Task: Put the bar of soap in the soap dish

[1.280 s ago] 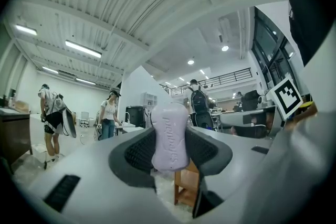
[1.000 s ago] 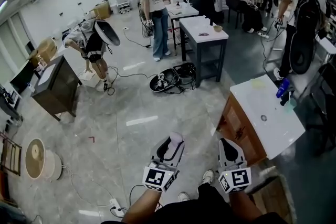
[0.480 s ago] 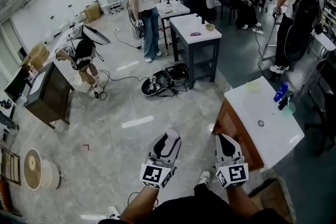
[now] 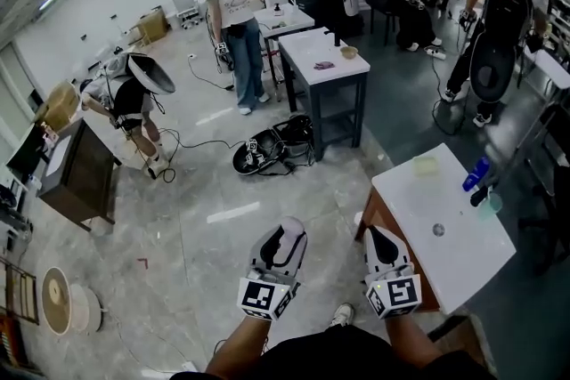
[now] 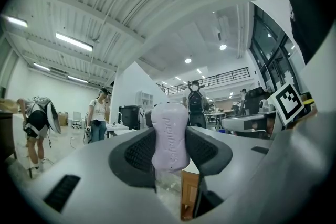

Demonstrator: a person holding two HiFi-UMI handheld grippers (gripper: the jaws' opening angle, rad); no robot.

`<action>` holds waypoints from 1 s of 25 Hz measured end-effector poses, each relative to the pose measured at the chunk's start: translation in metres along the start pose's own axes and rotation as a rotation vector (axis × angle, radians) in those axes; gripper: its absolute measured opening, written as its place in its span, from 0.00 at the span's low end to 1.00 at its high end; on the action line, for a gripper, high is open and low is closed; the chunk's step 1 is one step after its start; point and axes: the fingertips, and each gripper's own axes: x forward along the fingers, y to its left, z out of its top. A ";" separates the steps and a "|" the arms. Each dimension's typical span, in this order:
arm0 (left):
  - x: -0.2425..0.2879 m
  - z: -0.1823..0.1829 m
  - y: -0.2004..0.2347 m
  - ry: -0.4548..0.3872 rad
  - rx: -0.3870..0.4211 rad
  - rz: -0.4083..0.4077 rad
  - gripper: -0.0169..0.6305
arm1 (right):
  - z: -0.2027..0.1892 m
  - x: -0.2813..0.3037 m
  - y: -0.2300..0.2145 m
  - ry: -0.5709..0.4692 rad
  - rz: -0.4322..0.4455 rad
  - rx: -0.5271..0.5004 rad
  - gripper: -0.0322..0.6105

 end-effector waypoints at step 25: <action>0.199 -0.029 -0.033 0.029 -0.028 -0.186 0.33 | -0.021 0.064 -0.149 0.081 -0.111 -0.057 0.06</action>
